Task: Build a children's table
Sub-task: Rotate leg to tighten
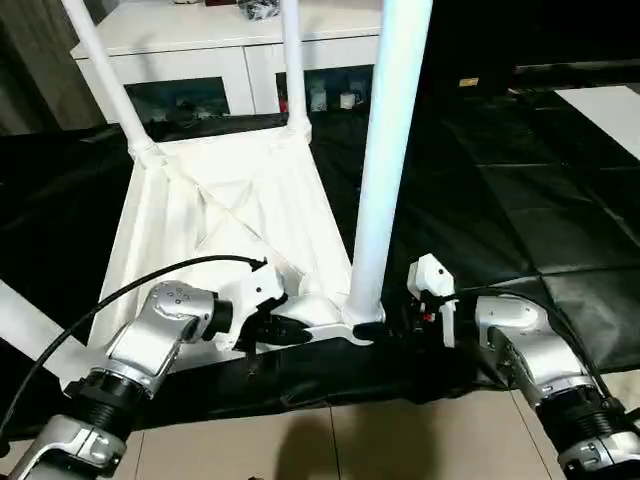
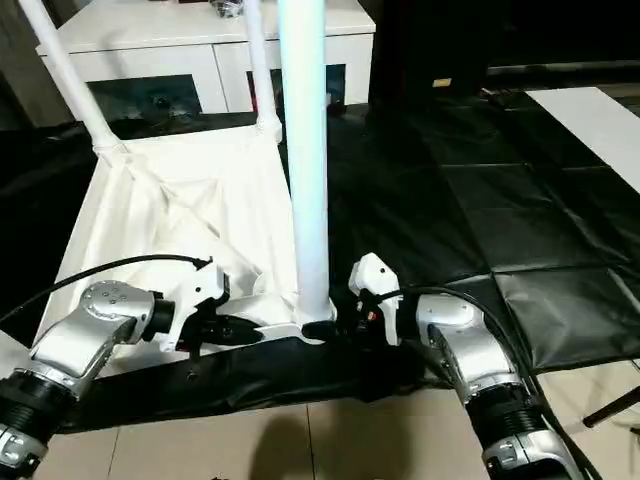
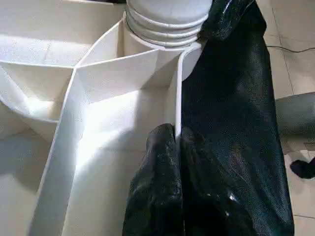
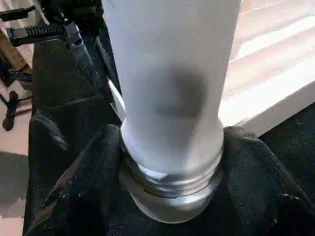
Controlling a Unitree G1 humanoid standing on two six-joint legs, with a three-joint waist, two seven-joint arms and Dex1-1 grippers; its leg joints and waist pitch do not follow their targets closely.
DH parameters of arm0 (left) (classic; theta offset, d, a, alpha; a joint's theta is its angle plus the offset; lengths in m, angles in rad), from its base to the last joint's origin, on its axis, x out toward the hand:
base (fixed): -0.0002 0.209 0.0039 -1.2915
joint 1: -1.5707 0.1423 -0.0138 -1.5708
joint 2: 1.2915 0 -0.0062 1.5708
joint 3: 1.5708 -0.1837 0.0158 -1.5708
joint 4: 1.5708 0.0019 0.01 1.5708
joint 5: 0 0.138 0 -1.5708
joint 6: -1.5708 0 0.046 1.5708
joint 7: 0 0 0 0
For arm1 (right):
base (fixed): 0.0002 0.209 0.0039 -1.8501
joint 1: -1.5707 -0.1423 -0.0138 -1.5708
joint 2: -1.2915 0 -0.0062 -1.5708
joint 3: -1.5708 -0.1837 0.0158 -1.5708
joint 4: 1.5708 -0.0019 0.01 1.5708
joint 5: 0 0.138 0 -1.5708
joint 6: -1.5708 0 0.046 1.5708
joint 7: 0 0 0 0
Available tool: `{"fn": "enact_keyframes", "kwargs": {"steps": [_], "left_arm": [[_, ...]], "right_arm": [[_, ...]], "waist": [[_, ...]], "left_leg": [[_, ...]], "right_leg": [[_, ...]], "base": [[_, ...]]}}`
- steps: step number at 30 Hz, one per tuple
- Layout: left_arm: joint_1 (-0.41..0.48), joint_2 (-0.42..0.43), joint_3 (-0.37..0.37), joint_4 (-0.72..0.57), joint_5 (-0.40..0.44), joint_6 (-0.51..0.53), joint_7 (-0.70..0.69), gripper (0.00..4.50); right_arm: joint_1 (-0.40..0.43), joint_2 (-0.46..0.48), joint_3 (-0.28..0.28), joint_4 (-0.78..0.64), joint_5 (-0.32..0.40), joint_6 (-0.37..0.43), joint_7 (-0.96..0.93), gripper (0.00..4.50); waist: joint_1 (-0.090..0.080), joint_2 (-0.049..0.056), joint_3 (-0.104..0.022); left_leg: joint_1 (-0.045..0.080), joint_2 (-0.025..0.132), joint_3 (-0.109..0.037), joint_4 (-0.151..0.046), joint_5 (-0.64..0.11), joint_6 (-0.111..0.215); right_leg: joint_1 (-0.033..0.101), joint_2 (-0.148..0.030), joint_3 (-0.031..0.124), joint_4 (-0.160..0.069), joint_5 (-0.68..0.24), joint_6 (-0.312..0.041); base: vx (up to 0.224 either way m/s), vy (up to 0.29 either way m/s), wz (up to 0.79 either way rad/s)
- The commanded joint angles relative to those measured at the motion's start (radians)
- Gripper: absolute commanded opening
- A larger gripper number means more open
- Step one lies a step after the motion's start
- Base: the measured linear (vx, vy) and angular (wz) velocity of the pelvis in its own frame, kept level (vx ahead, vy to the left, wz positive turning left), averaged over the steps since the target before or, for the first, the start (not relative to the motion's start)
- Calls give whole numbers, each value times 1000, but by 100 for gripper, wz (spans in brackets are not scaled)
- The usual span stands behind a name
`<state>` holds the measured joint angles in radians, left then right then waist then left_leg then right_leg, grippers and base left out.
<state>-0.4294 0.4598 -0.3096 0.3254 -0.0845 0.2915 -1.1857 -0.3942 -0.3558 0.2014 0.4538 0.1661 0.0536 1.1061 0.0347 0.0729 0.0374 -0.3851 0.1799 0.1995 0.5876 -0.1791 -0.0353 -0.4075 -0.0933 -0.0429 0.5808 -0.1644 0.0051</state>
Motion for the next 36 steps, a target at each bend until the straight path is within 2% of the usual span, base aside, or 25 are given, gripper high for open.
{"fn": "enact_keyframes", "kwargs": {"steps": [1,2,3,4,5,6,7,8,10,11,12,13,14,15,16,17,19,22,24,29,30,31,32,33,36], "left_arm": [[6,-28,-28,6,1,3,8,0],[-4,-54,-26,30,16,-3,53,0],[-10,-71,-24,45,26,-6,84,0],[-35,-122,-20,96,55,-2,179,0],[-35,-122,-20,96,55,-2,179,0],[-49,-149,-17,123,70,0,232,0],[-58,-167,-14,141,79,0,268,0],[-68,-184,-10,157,85,10,299,0],[-101,-241,6,205,99,25,397,0],[-102,-244,7,208,99,25,402,0],[-142,-311,30,263,106,44,513,0],[-154,-330,38,280,107,50,544,0],[-166,-346,38,297,113,54,570,0],[-182,-364,37,328,132,47,596,0],[-183,-364,37,330,133,46,598,0],[-194,-373,33,354,149,35,614,0],[-199,-371,21,366,160,21,609,0],[-190,-356,3,353,171,22,577,0],[-186,-350,-2,352,174,25,566,0],[-171,-319,-20,334,178,33,515,0],[-167,-310,-23,329,178,32,498,0],[-152,-280,-39,302,172,25,431,0],[-147,-270,-43,292,169,24,410,0],[-139,-254,-52,278,164,-4,371,0],[-106,-195,-74,222,139,-57,237,0]], "right_arm": [[-18,36,-27,43,-19,-12,-114,268],[-26,55,-31,71,-42,-20,-179,267],[-30,67,-34,89,-57,-24,-221,267],[-40,106,-46,124,-85,-18,-340,267],[-40,106,-46,124,-85,-18,-340,267],[-46,126,-54,137,-97,-12,-404,267],[-51,140,-59,146,-105,-8,-447,267],[-57,154,-67,157,-113,-3,-494,267],[-80,199,-102,190,-116,22,-623,267],[-82,201,-103,191,-116,23,-629,267],[-109,251,-136,232,-124,35,-779,267],[-118,265,-144,245,-130,35,-829,267],[-127,283,-150,254,-132,32,-865,267],[-141,308,-151,269,-145,19,-906,267],[-142,309,-151,270,-146,18,-908,267],[-153,325,-139,284,-163,9,-925,267],[-157,336,-125,291,-164,-22,-898,267],[-150,337,-140,276,-131,-46,-851,267],[-146,330,-144,266,-124,-58,-834,322],[-135,289,-136,229,-107,-70,-741,363],[-132,275,-133,218,-98,-65,-703,371],[-119,227,-104,179,-87,-51,-580,380],[-113,209,-93,164,-86,-49,-538,380],[-103,180,-77,145,-86,-51,-480,380],[-72,90,-43,89,-77,-69,-320,380]], "waist": [[4,-11,-62],[1,-16,-60],[-4,-17,-57],[-7,-18,-55],[-11,-15,-53],[-11,-17,-51],[-15,-21,-50],[-18,-19,-49],[-24,-19,-47],[-26,-20,-45],[-31,-20,-46],[-31,-19,-46],[-32,-10,-48],[-34,-15,-49],[-34,-16,-50],[-31,-10,-52],[-32,-15,-51],[-30,-15,-52],[-29,-17,-52],[-26,-18,-52],[-25,-18,-53],[-26,-19,-54],[-23,-19,-54],[-24,-12,-56],[-19,-17,-59]], "left_leg": [[18,44,-19,-67,-213,79],[17,43,-20,-69,-235,67],[18,43,-21,-72,-267,50],[20,41,-23,-74,-298,31],[18,40,-23,-75,-311,26],[27,40,-24,-77,-342,6],[26,39,-26,-77,-357,-1],[25,38,-29,-80,-378,-9],[30,36,-29,-81,-410,-14],[35,33,-31,-79,-439,-17],[34,30,-30,-78,-440,-17],[35,31,-33,-80,-437,-21],[37,30,-35,-79,-442,-22],[32,30,-36,-82,-438,-16],[28,29,-37,-83,-434,-11],[32,31,-36,-83,-438,-7],[30,29,-34,-84,-449,1],[27,31,-34,-84,-441,9],[26,32,-33,-84,-428,15],[22,34,-32,-85,-410,24],[22,35,-32,-85,-400,28],[19,35,-32,-85,-396,30],[16,37,-33,-85,-384,40],[19,39,-31,-83,-372,43],[22,40,-27,-78,-338,64]], "right_leg": [[45,-44,23,-49,-147,-275],[46,-45,24,-51,-183,-268],[42,-45,25,-57,-235,-255],[43,-46,25,-60,-289,-240],[38,-46,27,-63,-311,-231],[35,-45,25,-69,-360,-214],[36,-44,24,-71,-381,-207],[36,-46,25,-74,-419,-188],[29,-43,24,-81,-454,-170],[26,-43,22,-87,-496,-159],[24,-44,22,-91,-516,-149],[26,-45,22,-91,-516,-145],[24,-45,20,-93,-518,-142],[30,-45,17,-95,-502,-137],[30,-44,17,-95,-491,-136],[26,-44,19,-95,-469,-140],[28,-42,18,-95,-449,-148],[30,-45,20,-93,-434,-154],[30,-44,21,-91,-416,-163],[36,-47,22,-87,-399,-172],[36,-45,22,-86,-379,-177],[39,-45,22,-83,-368,-181],[44,-47,22,-81,-346,-185],[41,-46,23,-77,-311,-200],[43,-45,25,-74,-252,-226]], "base": [[0,0,0],[0,0,0],[0,0,0],[0,0,0],[0,0,0],[0,0,0],[0,0,0],[0,0,0],[0,0,0],[0,0,0],[0,0,0],[0,0,0],[0,0,0],[0,0,0],[0,0,0],[0,0,0],[0,0,0],[0,0,0],[0,0,0],[0,0,0],[0,0,0],[0,0,0],[0,0,0],[0,0,0],[0,0,0]]}}
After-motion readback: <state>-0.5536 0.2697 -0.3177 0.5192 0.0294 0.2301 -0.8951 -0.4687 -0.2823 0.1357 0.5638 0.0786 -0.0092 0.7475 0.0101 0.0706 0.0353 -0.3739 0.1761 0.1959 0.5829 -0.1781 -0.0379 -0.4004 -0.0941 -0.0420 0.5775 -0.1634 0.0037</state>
